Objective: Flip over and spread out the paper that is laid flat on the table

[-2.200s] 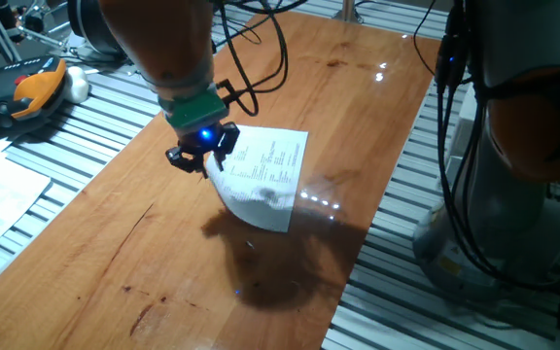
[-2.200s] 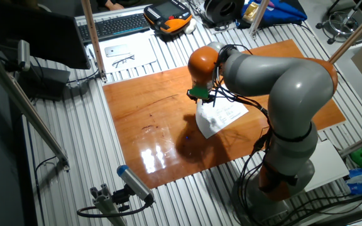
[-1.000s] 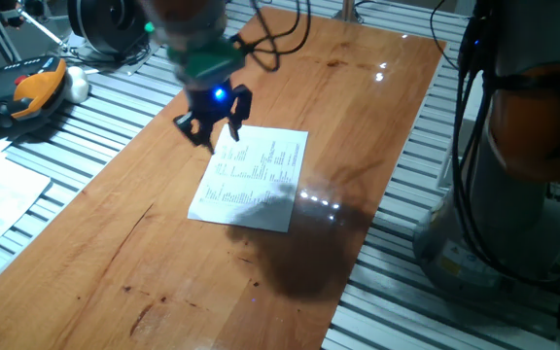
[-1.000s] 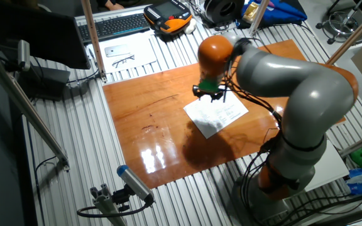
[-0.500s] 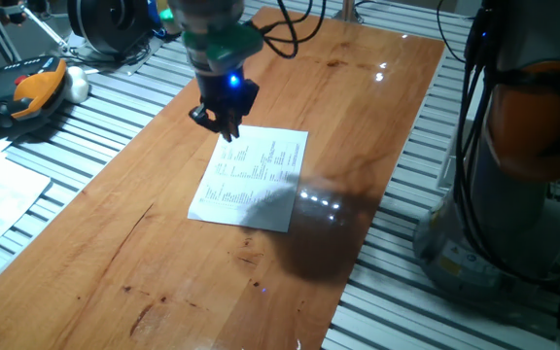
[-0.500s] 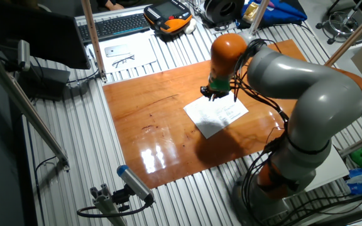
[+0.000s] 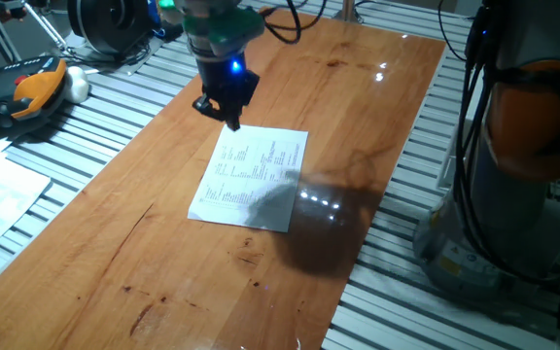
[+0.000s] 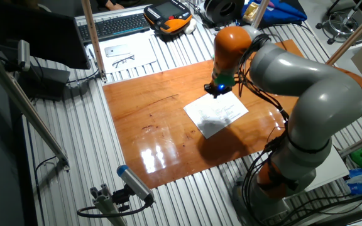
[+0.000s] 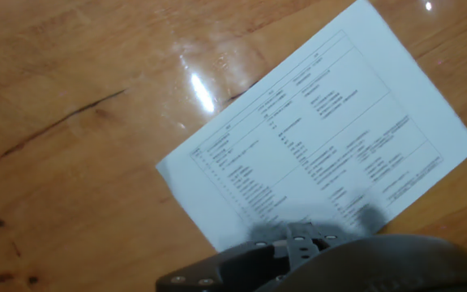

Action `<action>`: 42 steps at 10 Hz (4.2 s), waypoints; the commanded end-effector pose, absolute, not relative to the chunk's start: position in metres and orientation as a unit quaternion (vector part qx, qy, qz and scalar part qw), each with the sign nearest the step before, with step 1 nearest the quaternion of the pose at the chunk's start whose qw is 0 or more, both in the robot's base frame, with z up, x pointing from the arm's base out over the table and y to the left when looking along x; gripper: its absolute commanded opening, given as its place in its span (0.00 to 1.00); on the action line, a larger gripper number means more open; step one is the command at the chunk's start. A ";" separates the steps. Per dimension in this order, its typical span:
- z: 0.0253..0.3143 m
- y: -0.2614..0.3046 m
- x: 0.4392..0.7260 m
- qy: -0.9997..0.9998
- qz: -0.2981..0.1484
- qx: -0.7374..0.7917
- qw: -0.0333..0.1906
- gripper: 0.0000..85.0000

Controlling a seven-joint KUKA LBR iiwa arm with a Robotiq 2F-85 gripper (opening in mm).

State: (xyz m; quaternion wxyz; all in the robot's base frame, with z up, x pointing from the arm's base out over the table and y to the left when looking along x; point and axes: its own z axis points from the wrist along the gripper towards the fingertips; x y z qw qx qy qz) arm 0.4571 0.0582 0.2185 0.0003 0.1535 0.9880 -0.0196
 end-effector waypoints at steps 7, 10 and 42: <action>0.224 0.022 0.462 0.997 -0.057 0.046 0.009 0.00; 0.227 0.014 0.463 0.998 -0.052 0.043 0.013 0.00; 0.261 0.005 0.456 0.998 -0.015 0.057 -0.002 0.00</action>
